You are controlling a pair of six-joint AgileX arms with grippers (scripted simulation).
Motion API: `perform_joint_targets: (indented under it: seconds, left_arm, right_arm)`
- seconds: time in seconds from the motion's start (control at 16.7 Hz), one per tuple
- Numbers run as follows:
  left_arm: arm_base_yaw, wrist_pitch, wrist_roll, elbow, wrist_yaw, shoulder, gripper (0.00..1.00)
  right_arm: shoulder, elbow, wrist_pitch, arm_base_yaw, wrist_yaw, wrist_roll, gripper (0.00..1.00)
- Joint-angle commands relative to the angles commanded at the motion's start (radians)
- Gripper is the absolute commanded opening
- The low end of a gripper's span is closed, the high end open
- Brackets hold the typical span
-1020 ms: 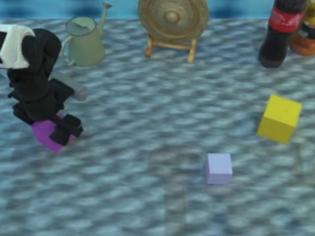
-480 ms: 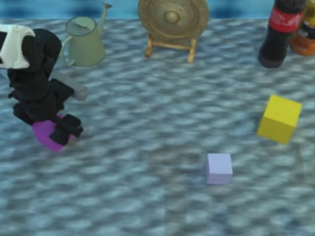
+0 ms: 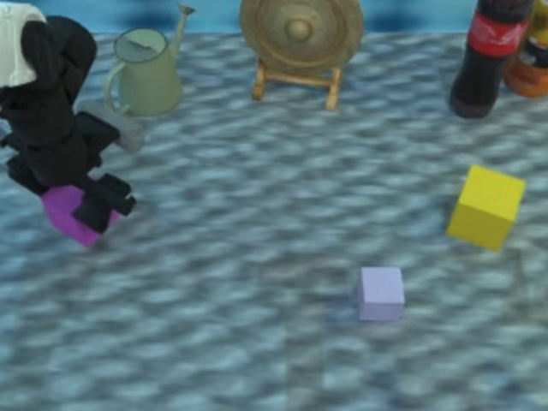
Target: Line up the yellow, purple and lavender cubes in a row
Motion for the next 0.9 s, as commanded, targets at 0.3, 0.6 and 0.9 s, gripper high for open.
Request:
perform_joint_targets:
  seconds: [0.3,0.6,0.9]
  left_arm:
    - [0.008,-0.092,-0.003,0.057,0.000,-0.044,0.00]
    - [-0.021,-0.096,-0.035,0.071,-0.002,-0.031,0.00]
    - [-0.166,-0.143,-0.288,0.164,-0.006,0.027,0.00]
  right_arm:
    - [0.000,0.000,0.000,0.000,0.000,0.000,1.00]
    - [0.000,0.000,0.000,0.000,0.000,0.000,1.00]
    - [0.000,0.000,0.000,0.000,0.000,0.000,1.00]
